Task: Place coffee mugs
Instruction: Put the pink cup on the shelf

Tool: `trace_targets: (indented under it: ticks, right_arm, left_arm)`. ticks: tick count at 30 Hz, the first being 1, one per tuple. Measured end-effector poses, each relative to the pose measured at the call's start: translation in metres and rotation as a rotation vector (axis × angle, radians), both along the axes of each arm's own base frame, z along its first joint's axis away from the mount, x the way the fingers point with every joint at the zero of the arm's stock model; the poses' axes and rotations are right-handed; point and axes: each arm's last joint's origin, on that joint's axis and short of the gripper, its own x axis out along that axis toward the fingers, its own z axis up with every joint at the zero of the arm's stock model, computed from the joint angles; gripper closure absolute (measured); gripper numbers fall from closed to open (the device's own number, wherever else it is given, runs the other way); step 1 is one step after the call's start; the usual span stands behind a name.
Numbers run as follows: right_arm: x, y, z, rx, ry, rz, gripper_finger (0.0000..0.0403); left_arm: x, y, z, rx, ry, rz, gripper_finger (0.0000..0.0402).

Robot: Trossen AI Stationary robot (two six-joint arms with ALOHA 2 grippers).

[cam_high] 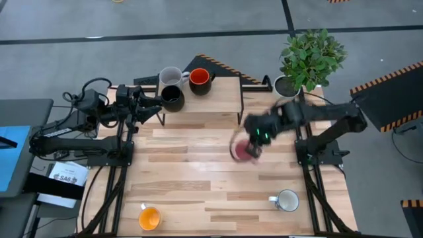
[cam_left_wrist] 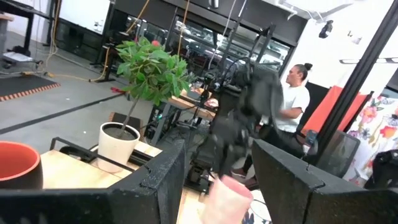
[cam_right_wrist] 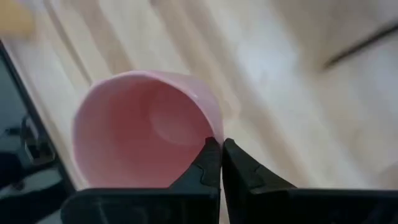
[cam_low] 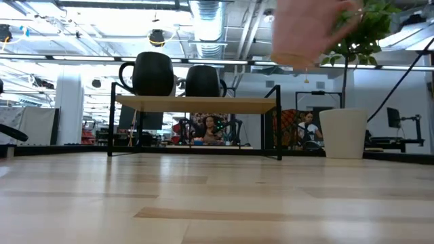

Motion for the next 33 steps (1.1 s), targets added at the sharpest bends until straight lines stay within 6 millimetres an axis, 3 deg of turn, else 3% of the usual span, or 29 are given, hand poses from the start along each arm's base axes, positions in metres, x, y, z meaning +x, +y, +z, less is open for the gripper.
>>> trace_targets:
  ticks: [5, 10, 14, 21, 25, 33]
  right_arm:
    - [0.012, -0.049, 0.051, -0.132, -0.077, -0.048, 0.0381]
    - [0.035, -0.106, 0.071, -0.246, -0.088, -0.15, 0.0381]
    - [0.048, -0.155, 0.065, -0.262, -0.062, -0.278, 0.0381]
    - [0.051, -0.226, 0.028, -0.168, 0.033, -0.453, 0.0381]
    - [0.052, -0.248, 0.016, -0.14, 0.038, -0.499, 0.0381]
    - [0.052, -0.26, 0.016, -0.134, -0.027, -0.532, 0.0381]
  left_arm:
    - [0.0, 0.0, 0.0, 0.0, 0.001, 0.002, 0.023]
    - [0.0, 0.0, 0.0, -0.002, -0.001, 0.006, 0.023]
    - [0.0, 0.0, 0.0, -0.001, -0.001, 0.006, 0.023]
    - [0.0, 0.001, 0.001, -0.004, -0.007, 0.022, 0.023]
    - [0.0, 0.001, 0.001, -0.005, -0.014, 0.03, 0.023]
    - [-0.001, 0.001, 0.002, -0.002, -0.026, 0.031, 0.023]
